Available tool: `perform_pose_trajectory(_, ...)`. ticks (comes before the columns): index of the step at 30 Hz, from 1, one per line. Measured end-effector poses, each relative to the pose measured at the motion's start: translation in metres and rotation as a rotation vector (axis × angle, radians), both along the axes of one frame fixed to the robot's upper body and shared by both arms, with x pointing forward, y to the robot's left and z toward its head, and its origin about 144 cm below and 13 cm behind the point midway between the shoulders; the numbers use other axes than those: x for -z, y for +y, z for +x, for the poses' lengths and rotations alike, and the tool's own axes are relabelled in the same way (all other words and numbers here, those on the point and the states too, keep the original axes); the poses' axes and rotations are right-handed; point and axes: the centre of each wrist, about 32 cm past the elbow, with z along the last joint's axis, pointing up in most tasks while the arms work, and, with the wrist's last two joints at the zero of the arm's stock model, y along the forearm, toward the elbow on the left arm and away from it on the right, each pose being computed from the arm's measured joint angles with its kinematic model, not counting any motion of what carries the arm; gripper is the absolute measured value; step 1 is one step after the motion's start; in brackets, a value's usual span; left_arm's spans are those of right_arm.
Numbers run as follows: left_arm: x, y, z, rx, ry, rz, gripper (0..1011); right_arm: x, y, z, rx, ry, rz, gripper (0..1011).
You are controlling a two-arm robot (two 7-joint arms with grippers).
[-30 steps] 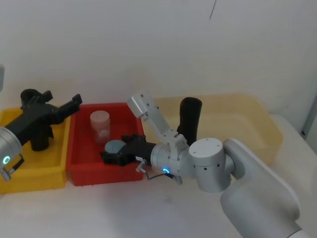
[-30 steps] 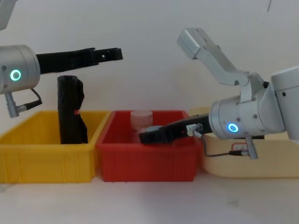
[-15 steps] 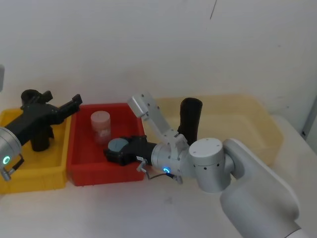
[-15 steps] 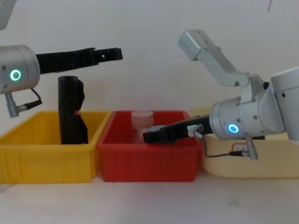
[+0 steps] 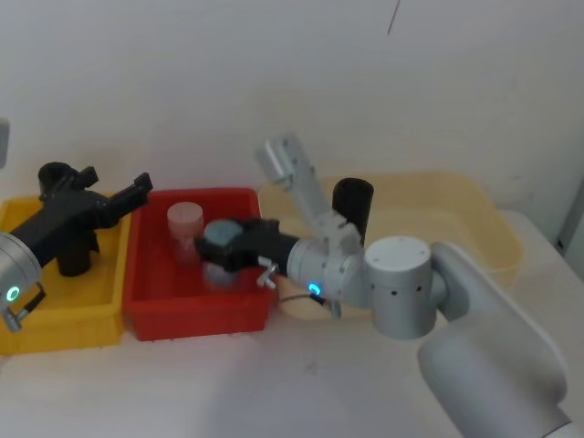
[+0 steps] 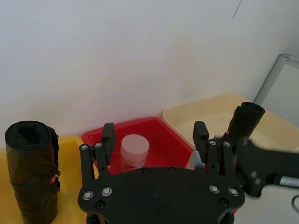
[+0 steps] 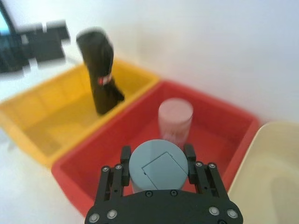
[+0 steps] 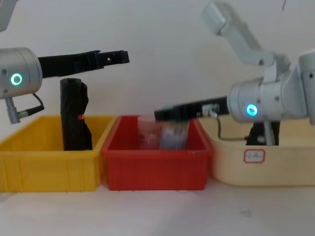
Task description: Pick up the garbage bag with the one hand and transfer it to the other hand.
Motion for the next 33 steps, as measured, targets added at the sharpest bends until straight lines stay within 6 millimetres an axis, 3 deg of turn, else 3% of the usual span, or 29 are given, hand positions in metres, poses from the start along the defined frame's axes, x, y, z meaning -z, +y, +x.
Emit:
perform_pose_trajectory(14, 0.000, 0.000, 0.000, 0.000, 0.000, 0.000, 1002, -0.037, -0.017, -0.002, 0.147, -0.150, 0.134, 653)
perform_pose_trajectory(28, 0.000, 0.000, 0.000, 0.000, 0.000, 0.000, 1002, -0.031, -0.028, 0.006, 0.255, -0.253, 0.120, 655)
perform_pose_trajectory(31, 0.000, 0.000, 0.000, 0.000, 0.000, 0.000, 1001, -0.029, -0.029, 0.008, 0.267, -0.264, 0.114, 710)
perform_pose_trajectory(33, 0.000, 0.000, 0.000, 0.000, 0.000, 0.000, 1001, -0.026, -0.030, 0.009, 0.275, -0.275, 0.109, 800)
